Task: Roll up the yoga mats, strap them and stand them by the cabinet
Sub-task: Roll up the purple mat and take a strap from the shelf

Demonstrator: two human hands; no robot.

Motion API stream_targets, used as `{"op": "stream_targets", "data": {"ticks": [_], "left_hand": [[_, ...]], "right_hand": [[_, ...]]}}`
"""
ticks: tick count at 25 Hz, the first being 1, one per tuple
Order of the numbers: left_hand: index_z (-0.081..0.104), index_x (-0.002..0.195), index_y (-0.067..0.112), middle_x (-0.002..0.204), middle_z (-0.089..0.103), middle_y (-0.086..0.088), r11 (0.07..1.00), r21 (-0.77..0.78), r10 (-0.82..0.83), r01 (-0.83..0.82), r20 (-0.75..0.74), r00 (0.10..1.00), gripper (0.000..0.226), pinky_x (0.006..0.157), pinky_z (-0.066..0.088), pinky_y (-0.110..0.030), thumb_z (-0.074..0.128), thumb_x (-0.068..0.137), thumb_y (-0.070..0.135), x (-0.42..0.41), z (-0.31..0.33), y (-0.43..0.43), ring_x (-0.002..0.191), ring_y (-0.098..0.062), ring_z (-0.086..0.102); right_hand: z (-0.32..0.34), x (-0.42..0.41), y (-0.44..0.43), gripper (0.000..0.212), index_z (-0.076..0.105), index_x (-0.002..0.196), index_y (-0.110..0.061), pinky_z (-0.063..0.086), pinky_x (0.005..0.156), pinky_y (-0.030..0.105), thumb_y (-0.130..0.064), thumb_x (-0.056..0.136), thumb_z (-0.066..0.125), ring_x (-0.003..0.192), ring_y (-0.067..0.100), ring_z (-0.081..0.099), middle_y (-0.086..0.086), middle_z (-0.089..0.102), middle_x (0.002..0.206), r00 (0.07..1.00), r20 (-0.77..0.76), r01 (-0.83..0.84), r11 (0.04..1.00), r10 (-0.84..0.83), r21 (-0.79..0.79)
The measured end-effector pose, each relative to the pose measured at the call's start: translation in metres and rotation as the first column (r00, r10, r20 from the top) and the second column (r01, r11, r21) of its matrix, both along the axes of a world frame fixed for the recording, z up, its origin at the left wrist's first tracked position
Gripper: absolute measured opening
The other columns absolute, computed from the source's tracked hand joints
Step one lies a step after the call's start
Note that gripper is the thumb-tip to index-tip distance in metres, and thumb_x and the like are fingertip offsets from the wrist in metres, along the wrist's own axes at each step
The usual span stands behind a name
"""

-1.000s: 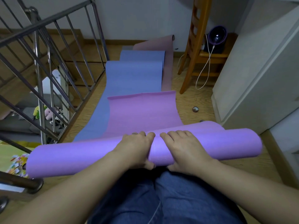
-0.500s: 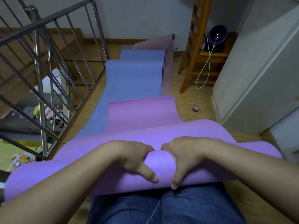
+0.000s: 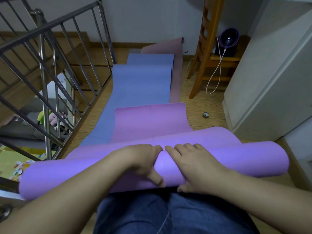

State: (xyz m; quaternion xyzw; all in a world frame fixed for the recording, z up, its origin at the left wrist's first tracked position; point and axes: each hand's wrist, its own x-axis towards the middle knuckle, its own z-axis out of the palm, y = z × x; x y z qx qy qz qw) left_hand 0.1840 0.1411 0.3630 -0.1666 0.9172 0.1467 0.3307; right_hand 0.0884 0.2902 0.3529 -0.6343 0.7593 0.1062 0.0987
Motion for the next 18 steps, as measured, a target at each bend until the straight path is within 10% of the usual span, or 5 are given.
{"op": "stream_targets", "data": {"ticks": [3,9,14,18], "left_hand": [[0.031,0.14,0.026,0.132,0.051,0.002,0.997,0.054,0.044,-0.046,0.037,0.998,0.096,0.097,0.044,-0.038,0.072,0.064,0.066,-0.01,-0.001,-0.007,0.113,-0.023,0.053],[0.005,0.149,0.023,0.142,0.035,-0.004,0.902,-0.43,-0.202,0.042,-0.333,0.921,0.105,0.103,0.031,-0.038,0.065,0.072,0.063,0.024,-0.024,0.018,0.125,-0.025,0.041],[0.019,0.145,0.024,0.131,0.046,-0.005,0.926,-0.377,-0.161,0.002,-0.39,0.907,0.098,0.093,0.04,-0.037,0.067,0.069,0.063,0.017,-0.023,0.004,0.115,-0.028,0.049],[0.03,0.14,0.025,0.122,0.054,-0.007,0.975,-0.223,-0.084,0.014,-0.307,0.948,0.092,0.09,0.046,-0.038,0.073,0.066,0.059,0.002,-0.016,-0.004,0.109,-0.029,0.054]], "right_hand": [[-0.006,-0.003,-0.001,0.094,0.024,0.143,-0.02,0.039,0.093,0.039,-0.056,0.069,0.069,0.112,0.027,0.047,0.004,0.048,0.126,1.0,-0.003,0.012,0.998,-0.012,-0.06],[-0.001,-0.036,-0.033,0.098,0.034,0.135,-0.023,0.047,0.087,0.036,-0.061,0.057,0.079,0.108,0.026,0.056,0.003,0.057,0.124,0.969,0.241,0.044,0.996,-0.061,0.076],[-0.025,-0.01,-0.01,0.11,0.036,0.135,-0.007,0.048,0.082,0.045,-0.056,0.048,0.081,0.096,0.033,0.059,0.013,0.058,0.113,0.988,-0.149,-0.059,0.979,0.03,-0.194],[-0.017,-0.018,-0.016,0.099,0.033,0.14,-0.01,0.044,0.085,0.041,-0.05,0.06,0.075,0.103,0.031,0.055,0.009,0.054,0.118,0.996,-0.085,-0.03,0.99,0.019,-0.138]]}}
